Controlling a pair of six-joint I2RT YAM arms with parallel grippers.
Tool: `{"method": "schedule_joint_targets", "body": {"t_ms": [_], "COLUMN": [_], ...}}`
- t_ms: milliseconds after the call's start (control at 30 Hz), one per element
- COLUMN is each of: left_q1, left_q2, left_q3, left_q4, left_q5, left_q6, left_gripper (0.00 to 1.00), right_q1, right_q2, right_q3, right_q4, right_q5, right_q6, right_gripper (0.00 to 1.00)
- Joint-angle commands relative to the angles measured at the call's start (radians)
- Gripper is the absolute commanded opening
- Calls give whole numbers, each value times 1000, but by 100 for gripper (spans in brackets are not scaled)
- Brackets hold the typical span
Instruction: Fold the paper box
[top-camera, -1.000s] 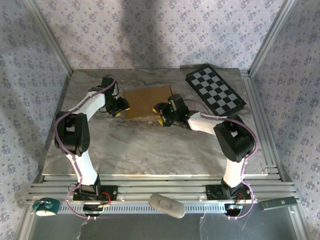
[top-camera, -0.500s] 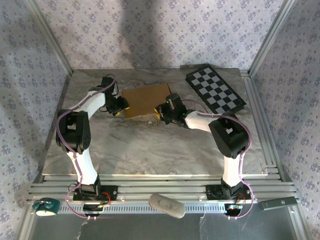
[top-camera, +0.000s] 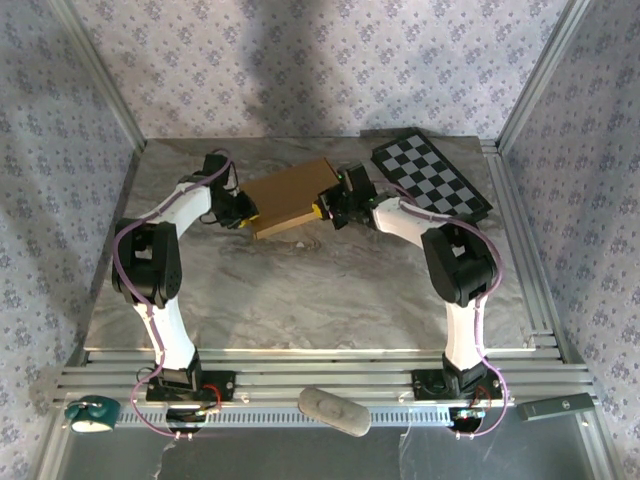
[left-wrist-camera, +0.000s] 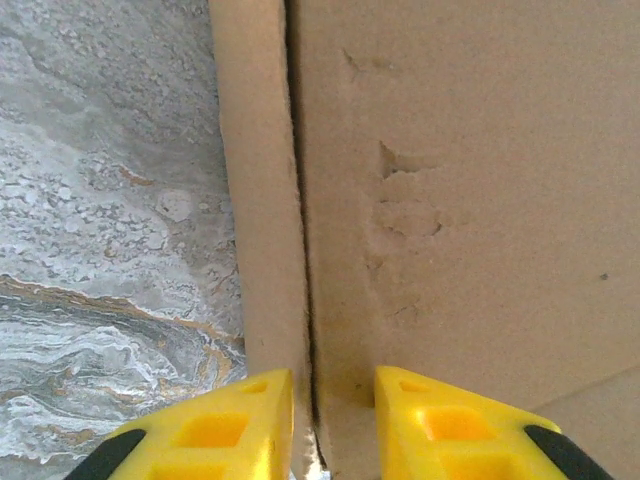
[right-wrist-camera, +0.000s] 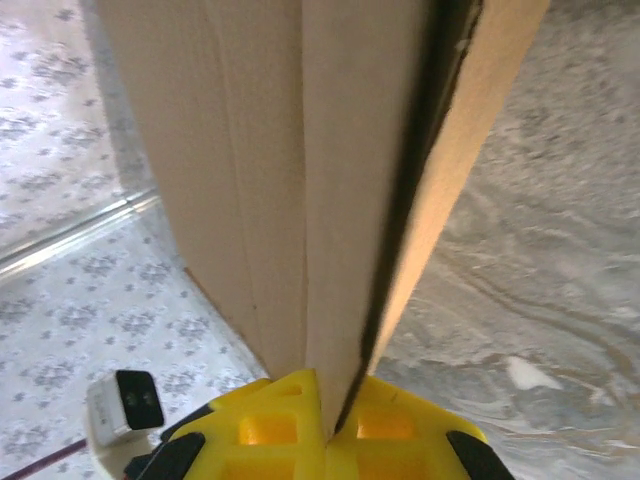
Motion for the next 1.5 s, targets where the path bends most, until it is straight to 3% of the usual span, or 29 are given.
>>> {"method": "schedule_joint_targets", "body": {"t_ms": [0,200,400,500,633,733,833,933,1233,1333,1467], "left_q1": [-8,-20,-31,-36,-39,-42,-45,-62,-200,-284,-354], "left_q2": [4,13,4,-1,2,-5,-56,-141,-361,-455,-521], "left_q3": [-38,-52,-73,-79,-77,-75,-72,-51,-130,-213,-309], "left_q4": [-4,-2,3,6,8,7,-10,-66,-169,-132,-114], "left_q5": [6,-1,-12,-15,-14,-23,-64,-170,-380,-456,-557], "left_q6": [-19,-29,-53,-73,-89,-90,-74,-30,162,213,240], "left_gripper": [25,21,19,18,17,17,29,40,47,47,48], "right_q1": [-6,-38,-55,-37,22,60,44,1,-185,-194,-197], "right_q2": [21,51,52,-7,-96,-127,-163,-187,-117,-98,-117], "right_q3": [20,66,154,163,67,-42,-126,-97,190,240,180], "right_q4": [-108,-180,-269,-322,-274,-176,-65,-107,-528,-588,-572], "right_q5": [-58,-69,-83,-32,10,10,23,57,166,182,176], "right_q6": [-90,-204,-395,-540,-659,-644,-584,-641,-1101,-1326,-1568], "right_gripper": [3,12,43,52,50,49,49,49,46,44,47]}}
